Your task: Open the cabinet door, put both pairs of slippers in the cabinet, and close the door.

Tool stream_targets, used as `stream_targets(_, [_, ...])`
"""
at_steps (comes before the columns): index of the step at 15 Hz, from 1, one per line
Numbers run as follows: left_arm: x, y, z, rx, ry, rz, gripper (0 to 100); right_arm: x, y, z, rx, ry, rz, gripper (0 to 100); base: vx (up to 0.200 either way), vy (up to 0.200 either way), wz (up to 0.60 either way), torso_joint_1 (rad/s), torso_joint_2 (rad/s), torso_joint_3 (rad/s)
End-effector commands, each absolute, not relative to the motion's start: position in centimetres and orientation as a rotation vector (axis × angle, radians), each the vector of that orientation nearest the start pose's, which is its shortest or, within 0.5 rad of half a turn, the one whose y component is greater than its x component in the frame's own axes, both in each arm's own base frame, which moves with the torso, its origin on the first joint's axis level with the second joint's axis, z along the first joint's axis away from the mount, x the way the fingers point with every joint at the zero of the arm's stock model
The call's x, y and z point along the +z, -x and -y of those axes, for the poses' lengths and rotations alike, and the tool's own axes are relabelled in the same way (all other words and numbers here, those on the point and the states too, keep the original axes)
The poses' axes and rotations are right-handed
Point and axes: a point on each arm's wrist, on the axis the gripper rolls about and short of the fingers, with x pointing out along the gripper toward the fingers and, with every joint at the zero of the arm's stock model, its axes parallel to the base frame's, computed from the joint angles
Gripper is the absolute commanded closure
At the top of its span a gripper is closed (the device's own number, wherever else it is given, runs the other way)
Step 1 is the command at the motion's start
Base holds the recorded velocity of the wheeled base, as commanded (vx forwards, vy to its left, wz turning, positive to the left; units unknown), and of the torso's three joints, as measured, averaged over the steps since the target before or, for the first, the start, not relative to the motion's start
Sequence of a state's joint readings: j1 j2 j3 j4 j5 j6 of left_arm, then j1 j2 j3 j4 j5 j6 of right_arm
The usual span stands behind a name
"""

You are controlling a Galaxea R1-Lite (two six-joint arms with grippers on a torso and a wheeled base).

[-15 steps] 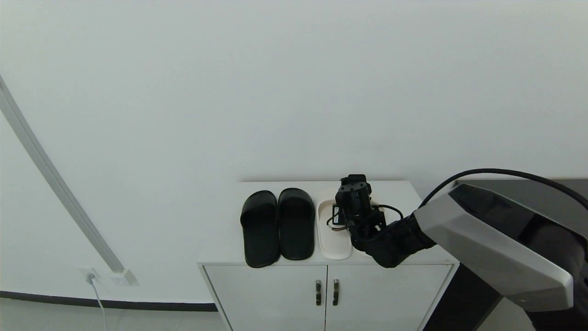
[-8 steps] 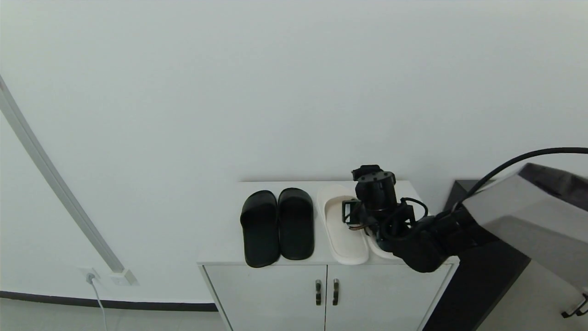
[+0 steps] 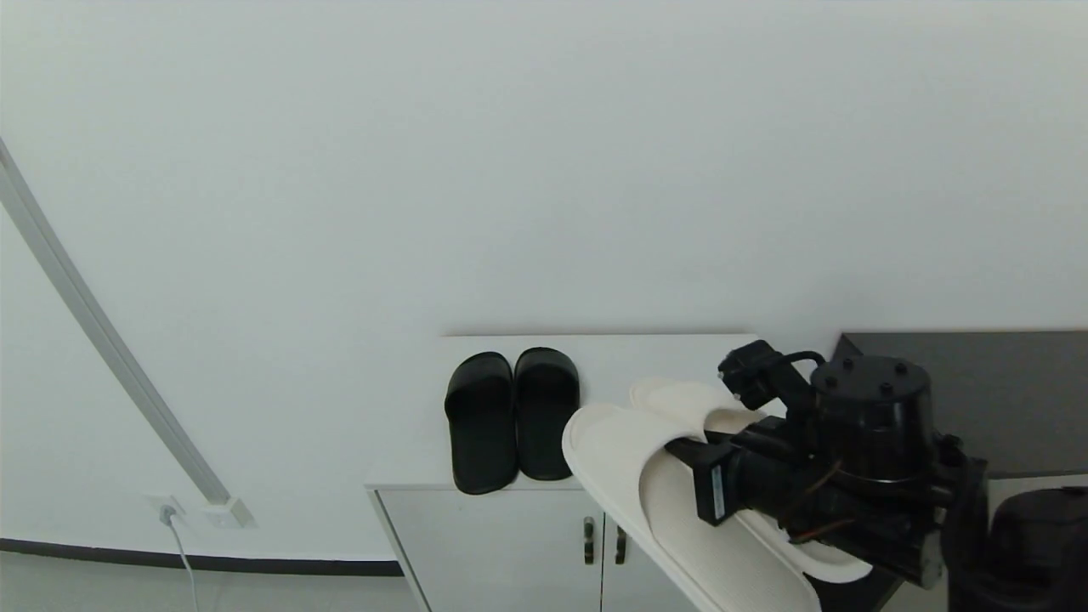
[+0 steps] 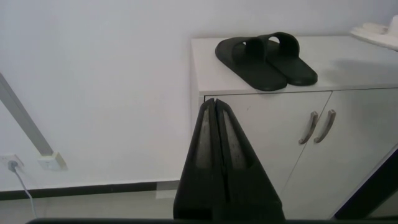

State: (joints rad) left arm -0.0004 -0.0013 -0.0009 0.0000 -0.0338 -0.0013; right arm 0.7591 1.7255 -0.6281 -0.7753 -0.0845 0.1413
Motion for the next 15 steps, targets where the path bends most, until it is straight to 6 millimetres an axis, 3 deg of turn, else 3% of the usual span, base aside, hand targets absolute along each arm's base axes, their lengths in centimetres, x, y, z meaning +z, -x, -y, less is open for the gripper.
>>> stream_targets(1, [7.5, 2.3, 0.1, -0.034, 0.002, 0.0, 100, 16.0, -18.4, -18.4, 0.715, -0.019, -0.301, 100, 0.0, 0.0, 0.0, 0.0, 0.0, 0.0])
stream_targets(3, [7.5, 2.3, 0.1, -0.034, 0.002, 0.0, 100, 15.7, -18.1, -18.4, 0.727, -0.01, -0.312, 100, 0.0, 0.0, 0.0, 0.0, 0.0, 0.0])
stream_targets(13, [7.6, 2.3, 0.1, -0.034, 0.003, 0.001, 100, 15.3, -17.9, -17.4, 0.706, -0.005, -0.325, 100, -0.2, 0.0, 0.0, 0.001, 0.0, 0.003])
stream_targets(15, [7.5, 2.3, 0.1, -0.034, 0.003, 0.0, 100, 15.2, -17.9, -17.2, 0.705, 0.019, -0.319, 100, 0.0, 0.0, 0.0, 0.0, 0.0, 0.0])
